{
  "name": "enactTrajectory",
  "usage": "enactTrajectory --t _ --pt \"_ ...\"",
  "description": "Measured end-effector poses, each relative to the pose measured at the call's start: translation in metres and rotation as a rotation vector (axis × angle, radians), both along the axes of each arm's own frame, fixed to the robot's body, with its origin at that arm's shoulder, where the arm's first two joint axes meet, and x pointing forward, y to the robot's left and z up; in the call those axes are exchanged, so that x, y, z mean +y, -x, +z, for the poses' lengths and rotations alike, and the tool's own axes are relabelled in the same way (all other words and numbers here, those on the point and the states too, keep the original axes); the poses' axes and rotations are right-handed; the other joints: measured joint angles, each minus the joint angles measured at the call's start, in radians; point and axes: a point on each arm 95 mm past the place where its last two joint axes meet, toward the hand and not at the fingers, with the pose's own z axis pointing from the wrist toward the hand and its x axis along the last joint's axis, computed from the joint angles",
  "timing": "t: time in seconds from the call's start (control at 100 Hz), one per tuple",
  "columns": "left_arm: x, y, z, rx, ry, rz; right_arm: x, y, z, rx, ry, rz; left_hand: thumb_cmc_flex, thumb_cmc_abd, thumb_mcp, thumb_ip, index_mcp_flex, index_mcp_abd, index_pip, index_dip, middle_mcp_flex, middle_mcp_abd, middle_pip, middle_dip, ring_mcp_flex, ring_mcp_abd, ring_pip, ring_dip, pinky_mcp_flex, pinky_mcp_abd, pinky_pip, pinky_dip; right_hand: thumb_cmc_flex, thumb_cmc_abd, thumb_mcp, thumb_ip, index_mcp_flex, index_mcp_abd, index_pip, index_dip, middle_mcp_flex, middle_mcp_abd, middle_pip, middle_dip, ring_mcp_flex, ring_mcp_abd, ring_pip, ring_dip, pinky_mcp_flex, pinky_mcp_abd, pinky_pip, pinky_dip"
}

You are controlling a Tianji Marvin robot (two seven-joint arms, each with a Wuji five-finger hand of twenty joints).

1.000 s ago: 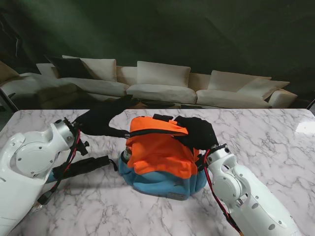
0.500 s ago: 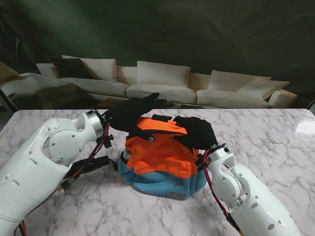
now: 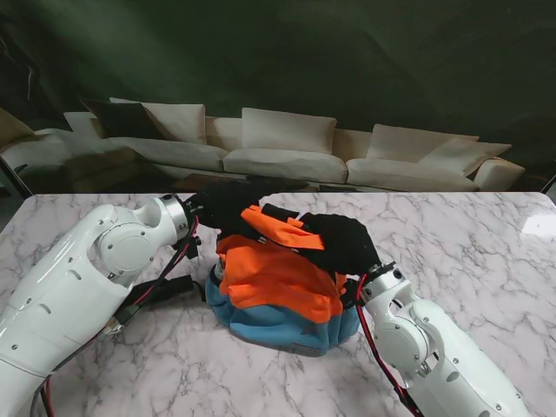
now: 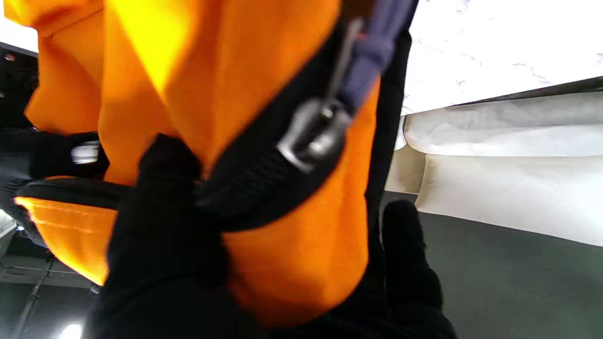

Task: Put the umbrella and water cup into the side pockets of the backpack

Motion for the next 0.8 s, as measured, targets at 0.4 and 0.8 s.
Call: enactTrajectory --t 0.4,0.8 --pt "-0.005 -0.007 -0.007 -0.094 0.076 0.063 -0.020 0.026 0.005 0.051 -0.048 0.109 0.150 0.030 0.043 -0.036 0.339 -0.258 0.572 0.320 0.437 -0.160 0.220 0.304 0.293 -0.051 0.166 0.123 0.210 -0.010 0.240 -0.003 -0.299 0.040 -0.066 0.113 -0.163 0.155 -0.431 0.114 -0.446 0.066 -0.296 -0.194 -0.520 0.066 -0.522 -0.224 -0.420 0.080 -0.413 -0.020" --pt "-0.001 -0.006 -0.001 -0.095 0.102 0.070 -0.082 0.031 0.020 -0.133 -0.056 -0.117 0.199 0.030 0.094 -0.036 0.359 -0.248 0.606 0.310 0.448 -0.176 0.222 0.318 0.293 -0.047 0.176 0.129 0.210 -0.010 0.240 -0.003 -0.220 0.097 -0.027 0.113 -0.098 -0.001 -0.365 0.110 -0.326 0.046 -0.287 -0.196 -0.412 0.050 -0.518 -0.222 -0.355 0.085 -0.408 -0.023"
